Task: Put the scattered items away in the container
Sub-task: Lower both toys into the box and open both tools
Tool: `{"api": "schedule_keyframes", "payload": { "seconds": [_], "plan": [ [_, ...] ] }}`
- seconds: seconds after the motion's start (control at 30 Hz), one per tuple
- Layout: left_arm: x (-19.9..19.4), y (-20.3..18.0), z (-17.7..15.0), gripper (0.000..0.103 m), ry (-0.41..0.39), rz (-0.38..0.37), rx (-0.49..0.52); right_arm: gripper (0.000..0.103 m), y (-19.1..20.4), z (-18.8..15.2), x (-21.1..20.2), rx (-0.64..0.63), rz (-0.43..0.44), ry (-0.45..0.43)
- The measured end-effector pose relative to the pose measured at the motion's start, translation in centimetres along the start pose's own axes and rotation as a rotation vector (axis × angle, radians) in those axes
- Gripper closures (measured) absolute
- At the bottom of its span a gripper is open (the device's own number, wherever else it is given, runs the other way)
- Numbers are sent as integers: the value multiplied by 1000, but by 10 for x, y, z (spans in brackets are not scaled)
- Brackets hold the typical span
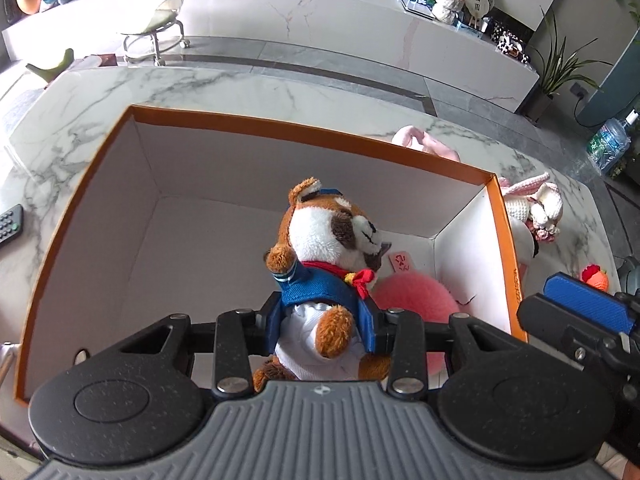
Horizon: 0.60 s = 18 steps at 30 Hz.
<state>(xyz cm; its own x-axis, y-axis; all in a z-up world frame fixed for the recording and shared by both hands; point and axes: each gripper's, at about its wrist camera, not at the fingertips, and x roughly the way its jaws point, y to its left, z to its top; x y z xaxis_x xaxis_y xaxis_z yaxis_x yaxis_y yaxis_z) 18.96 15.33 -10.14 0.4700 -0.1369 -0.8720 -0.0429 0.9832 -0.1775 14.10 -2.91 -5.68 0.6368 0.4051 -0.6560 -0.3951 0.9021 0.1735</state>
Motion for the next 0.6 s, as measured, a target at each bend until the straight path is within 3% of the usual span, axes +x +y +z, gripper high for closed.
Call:
{"api": "schedule_keyframes", "payload": {
  "seconds": [0.5,0.6],
  "plan": [
    [44,-6,8,57,137,-2,52,65,-12,-2,15,25,0,19],
    [46,-7,8,41,153,4,57,65,-13,-4,15,30,-3,24]
  ]
}}
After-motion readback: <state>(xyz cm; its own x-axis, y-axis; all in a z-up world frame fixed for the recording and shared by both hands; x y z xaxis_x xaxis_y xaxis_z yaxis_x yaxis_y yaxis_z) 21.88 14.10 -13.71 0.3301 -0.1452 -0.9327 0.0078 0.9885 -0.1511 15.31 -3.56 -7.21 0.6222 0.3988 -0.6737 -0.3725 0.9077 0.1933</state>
